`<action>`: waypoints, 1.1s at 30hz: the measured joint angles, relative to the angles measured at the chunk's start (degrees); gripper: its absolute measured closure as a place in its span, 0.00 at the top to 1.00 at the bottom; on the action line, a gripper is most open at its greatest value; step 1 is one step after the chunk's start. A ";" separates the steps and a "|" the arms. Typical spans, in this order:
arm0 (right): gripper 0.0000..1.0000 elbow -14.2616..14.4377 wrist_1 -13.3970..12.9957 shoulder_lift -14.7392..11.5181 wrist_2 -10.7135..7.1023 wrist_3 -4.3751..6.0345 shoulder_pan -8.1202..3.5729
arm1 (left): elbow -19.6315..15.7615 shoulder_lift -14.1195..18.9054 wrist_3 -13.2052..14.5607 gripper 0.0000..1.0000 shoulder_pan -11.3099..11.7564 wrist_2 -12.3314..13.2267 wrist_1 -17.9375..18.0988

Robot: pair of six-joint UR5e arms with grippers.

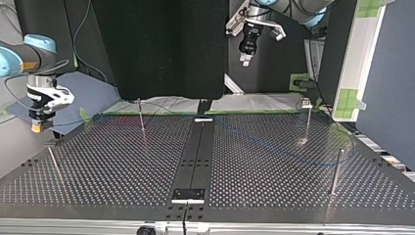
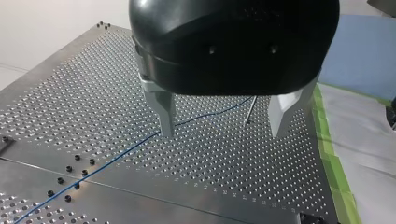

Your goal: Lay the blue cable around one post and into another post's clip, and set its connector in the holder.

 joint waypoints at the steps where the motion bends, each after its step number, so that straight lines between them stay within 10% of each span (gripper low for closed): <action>1: 0.00 -0.17 0.09 0.31 -0.34 -0.08 -0.05 | 0.00 0.01 0.06 1.00 0.01 0.00 -0.10; 33: 0.00 -4.64 2.88 3.39 -11.86 -1.23 -2.82 | 0.00 -0.01 0.42 1.00 0.72 -0.25 -1.91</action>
